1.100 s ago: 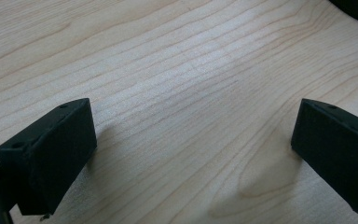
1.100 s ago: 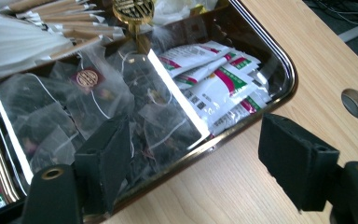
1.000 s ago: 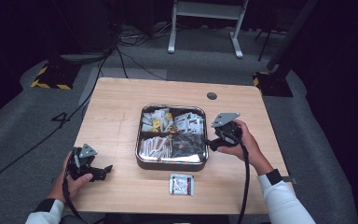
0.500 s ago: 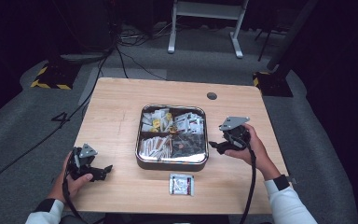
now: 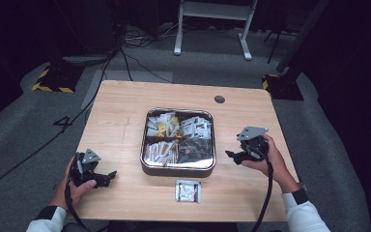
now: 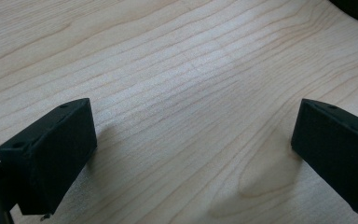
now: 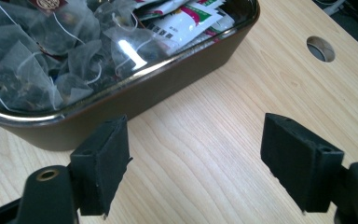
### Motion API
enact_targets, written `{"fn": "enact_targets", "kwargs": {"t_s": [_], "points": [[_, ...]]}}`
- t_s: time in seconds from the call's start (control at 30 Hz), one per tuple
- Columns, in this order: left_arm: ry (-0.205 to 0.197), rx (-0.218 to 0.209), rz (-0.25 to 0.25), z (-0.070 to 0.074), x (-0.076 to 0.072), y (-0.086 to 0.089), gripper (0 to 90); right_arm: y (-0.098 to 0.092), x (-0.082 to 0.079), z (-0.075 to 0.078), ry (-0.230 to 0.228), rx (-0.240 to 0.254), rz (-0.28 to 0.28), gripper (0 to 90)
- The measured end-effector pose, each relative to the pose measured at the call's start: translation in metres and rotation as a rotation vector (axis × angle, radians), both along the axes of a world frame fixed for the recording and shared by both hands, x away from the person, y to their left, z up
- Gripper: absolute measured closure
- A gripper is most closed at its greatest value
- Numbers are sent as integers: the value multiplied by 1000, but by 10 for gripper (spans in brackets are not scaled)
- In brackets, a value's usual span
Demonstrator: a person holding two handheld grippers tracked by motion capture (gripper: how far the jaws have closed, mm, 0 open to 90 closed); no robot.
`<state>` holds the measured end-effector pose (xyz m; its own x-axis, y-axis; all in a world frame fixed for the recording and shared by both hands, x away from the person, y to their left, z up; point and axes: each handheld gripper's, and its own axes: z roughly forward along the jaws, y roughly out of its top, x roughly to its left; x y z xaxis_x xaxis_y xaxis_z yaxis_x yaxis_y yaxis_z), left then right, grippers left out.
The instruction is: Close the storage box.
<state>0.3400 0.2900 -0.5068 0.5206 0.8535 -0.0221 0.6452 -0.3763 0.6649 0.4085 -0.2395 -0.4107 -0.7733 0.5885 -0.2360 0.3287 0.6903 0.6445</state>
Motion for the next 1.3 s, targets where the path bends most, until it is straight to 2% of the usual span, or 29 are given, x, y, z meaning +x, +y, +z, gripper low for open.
{"fn": "enact_targets", "kwargs": {"t_s": [0.27,0.47,0.53,0.7,0.93,1.07,1.3], "points": [[1,0,4,0,0,0,2,-12,-3,-13,-5,-28,-32,230],[0,-1,5,0,0,0,2,-22,-4,-24,17,-37,-56,221],[0,-1,5,0,0,0,3,-26,-5,-27,8,-47,-64,220],[0,0,6,0,0,-1,3,-33,-8,-33,15,-32,-74,220],[0,-1,6,0,0,-1,3,-51,-14,-45,30,-12,-119,213],[0,0,6,0,0,-1,3,-60,-18,-48,16,-2,-140,215],[0,0,6,0,0,0,3,-73,-25,-57,26,20,-164,213]]}}
